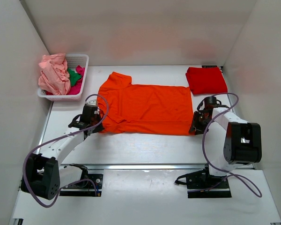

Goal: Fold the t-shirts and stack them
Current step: Fold the flattened tshirt in 1/3 of the way

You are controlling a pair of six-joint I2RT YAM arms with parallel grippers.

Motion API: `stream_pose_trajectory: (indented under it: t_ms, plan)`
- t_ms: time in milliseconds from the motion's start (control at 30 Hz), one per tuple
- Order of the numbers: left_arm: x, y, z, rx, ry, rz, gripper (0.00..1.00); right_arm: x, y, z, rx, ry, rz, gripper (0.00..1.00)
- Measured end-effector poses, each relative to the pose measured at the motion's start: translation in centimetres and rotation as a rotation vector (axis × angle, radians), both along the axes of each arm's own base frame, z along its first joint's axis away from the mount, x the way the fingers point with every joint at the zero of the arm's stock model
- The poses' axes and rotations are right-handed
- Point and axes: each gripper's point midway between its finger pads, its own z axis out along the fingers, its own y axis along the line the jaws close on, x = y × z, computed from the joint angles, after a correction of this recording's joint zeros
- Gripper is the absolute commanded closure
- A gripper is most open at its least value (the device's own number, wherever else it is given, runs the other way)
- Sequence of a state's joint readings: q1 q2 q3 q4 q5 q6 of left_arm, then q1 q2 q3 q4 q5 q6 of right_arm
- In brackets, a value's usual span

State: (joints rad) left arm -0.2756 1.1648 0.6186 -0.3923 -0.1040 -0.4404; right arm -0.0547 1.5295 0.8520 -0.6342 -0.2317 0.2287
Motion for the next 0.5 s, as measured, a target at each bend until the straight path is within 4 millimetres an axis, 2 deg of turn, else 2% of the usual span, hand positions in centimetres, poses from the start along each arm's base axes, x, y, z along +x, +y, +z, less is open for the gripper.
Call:
stream_pose_trajectory:
  t_ms: [33, 67, 233, 500]
  plan:
    - [0.1, 0.1, 0.1, 0.012, -0.007, -0.017, 1.00, -0.2, -0.1, -0.3, -0.003, 0.013, 0.001, 0.90]
    - [0.3, 0.2, 0.3, 0.031, -0.017, -0.038, 1.00, -0.4, -0.2, -0.5, -0.006, 0.024, 0.003, 1.00]
    - [1.5, 0.9, 1.3, 0.124, -0.074, -0.132, 1.00, -0.5, -0.8, -0.7, -0.013, 0.044, -0.005, 1.00]
    - [3.5, 3.0, 3.7, 0.294, -0.185, -0.227, 1.00, 0.6, -2.3, -0.2, -0.034, 0.034, -0.023, 1.00]
